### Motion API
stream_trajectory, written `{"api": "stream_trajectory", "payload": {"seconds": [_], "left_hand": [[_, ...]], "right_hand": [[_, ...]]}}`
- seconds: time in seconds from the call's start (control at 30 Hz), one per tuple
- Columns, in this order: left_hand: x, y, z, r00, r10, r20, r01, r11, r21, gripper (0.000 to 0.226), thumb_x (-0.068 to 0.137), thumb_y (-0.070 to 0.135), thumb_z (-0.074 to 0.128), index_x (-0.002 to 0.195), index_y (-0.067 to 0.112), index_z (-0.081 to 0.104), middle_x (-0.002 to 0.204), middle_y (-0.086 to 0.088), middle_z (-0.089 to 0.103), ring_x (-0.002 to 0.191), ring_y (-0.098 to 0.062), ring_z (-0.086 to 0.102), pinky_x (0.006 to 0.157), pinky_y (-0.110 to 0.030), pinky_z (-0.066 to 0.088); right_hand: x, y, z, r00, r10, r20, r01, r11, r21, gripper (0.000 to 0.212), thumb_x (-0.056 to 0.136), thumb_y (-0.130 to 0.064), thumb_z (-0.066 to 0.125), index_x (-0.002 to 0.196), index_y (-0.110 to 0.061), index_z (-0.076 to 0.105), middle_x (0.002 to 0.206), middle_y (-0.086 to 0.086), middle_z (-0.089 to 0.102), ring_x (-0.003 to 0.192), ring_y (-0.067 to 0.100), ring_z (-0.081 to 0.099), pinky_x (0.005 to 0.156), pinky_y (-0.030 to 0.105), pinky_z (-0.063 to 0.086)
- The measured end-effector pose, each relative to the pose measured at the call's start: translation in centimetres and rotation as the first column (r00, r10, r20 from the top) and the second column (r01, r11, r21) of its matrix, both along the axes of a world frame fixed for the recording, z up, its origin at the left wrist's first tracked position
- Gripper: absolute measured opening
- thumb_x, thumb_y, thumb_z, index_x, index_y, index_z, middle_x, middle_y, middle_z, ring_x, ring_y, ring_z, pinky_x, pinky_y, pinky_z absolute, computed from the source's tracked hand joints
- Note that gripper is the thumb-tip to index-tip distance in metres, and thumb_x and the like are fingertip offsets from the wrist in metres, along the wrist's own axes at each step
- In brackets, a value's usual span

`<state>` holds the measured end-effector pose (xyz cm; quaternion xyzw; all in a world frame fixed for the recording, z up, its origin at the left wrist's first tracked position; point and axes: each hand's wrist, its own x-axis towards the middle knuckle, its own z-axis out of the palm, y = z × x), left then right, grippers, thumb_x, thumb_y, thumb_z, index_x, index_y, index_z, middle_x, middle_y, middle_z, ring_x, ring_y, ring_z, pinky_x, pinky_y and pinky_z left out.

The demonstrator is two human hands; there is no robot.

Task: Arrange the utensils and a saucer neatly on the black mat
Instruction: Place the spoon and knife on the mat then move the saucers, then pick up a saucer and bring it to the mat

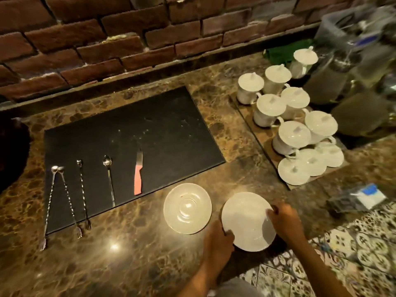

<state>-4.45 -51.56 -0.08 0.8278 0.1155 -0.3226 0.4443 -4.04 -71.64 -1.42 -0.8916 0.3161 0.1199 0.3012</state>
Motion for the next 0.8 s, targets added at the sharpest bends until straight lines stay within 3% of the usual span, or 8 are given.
{"api": "stream_trajectory", "payload": {"seconds": [0.1,0.23,0.3,0.4,0.47,0.53,0.73,0.8], "left_hand": [[0.0,-0.5,0.2,0.997,0.072,0.012,-0.071,0.996,-0.053,0.019,0.091,0.002,0.054,0.098,0.018,0.06,0.086,0.01,0.06,0.085,-0.016,0.063,0.062,-0.017,0.056],[1.2,0.8,0.7,0.981,0.193,0.035,-0.193,0.981,0.004,0.027,0.095,0.009,0.055,0.077,0.028,0.052,0.077,0.006,0.061,0.069,-0.01,0.061,0.048,-0.013,0.051],[2.0,2.5,1.1,0.947,0.305,0.103,-0.311,0.949,0.049,0.024,0.097,0.01,0.056,0.078,0.024,0.054,0.078,0.002,0.061,0.074,-0.015,0.063,0.053,-0.016,0.054],[2.6,5.7,1.7,0.88,0.429,0.202,-0.449,0.891,0.062,0.014,0.098,0.007,0.054,0.091,0.015,0.063,0.088,-0.001,0.067,0.085,-0.021,0.066,0.078,-0.031,0.06],[2.5,7.6,2.1,0.84,0.469,0.274,-0.505,0.859,0.079,0.016,0.097,0.003,0.054,0.099,0.011,0.067,0.09,-0.004,0.068,0.086,-0.02,0.064,0.075,-0.021,0.051],[2.4,8.6,2.3,0.809,0.504,0.301,-0.55,0.831,0.087,0.018,0.096,0.003,0.054,0.098,0.011,0.069,0.088,-0.005,0.068,0.085,-0.02,0.063,0.068,-0.018,0.045],[2.1,9.6,1.7,0.795,0.533,0.289,-0.58,0.807,0.108,0.021,0.095,0.005,0.053,0.098,0.005,0.074,0.096,-0.01,0.072,0.093,-0.025,0.064,0.085,-0.037,0.055],[2.1,9.7,1.5,0.806,0.528,0.266,-0.574,0.808,0.133,0.022,0.096,0.007,0.053,0.101,0.005,0.074,0.1,-0.011,0.072,0.097,-0.026,0.065,0.09,-0.042,0.056]], "right_hand": [[-0.4,0.2,0.1,0.999,-0.002,0.046,0.003,1.0,-0.013,0.015,0.088,-0.009,0.064,0.101,-0.003,0.069,0.097,0.018,0.069,0.079,0.023,0.053,0.073,0.035,0.044],[2.3,1.5,1.1,0.994,0.062,0.085,-0.067,0.996,0.058,0.015,0.087,-0.008,0.063,0.101,-0.005,0.07,0.094,0.014,0.073,0.076,0.021,0.057,0.071,0.031,0.044],[4.5,3.4,1.6,0.988,0.108,0.11,-0.12,0.986,0.114,0.02,0.089,-0.009,0.061,0.108,-0.007,0.07,0.1,0.011,0.073,0.08,0.017,0.056,0.074,0.029,0.044],[7.2,7.5,2.2,0.962,0.202,0.186,-0.24,0.946,0.217,0.021,0.09,-0.008,0.059,0.107,-0.01,0.071,0.091,0.003,0.072,0.078,0.014,0.058,0.066,0.018,0.043],[8.1,10.0,2.1,0.942,0.262,0.208,-0.312,0.914,0.26,0.017,0.09,-0.008,0.059,0.099,-0.016,0.07,0.078,-0.007,0.065,0.076,0.013,0.06,0.056,0.011,0.039],[8.6,11.6,1.8,0.93,0.308,0.202,-0.356,0.893,0.274,0.016,0.091,-0.01,0.058,0.1,-0.015,0.069,0.082,-0.006,0.065,0.078,0.014,0.062,0.06,0.016,0.041],[8.8,12.9,0.7,0.917,0.362,0.166,-0.396,0.873,0.285,0.015,0.091,-0.013,0.059,0.101,-0.016,0.07,0.088,-0.003,0.067,0.076,0.004,0.062,0.058,0.011,0.04],[8.8,12.9,0.4,0.915,0.365,0.172,-0.401,0.873,0.277,0.015,0.09,-0.013,0.06,0.101,-0.016,0.071,0.092,-0.003,0.069,0.077,0.004,0.062,0.065,0.015,0.045]]}}
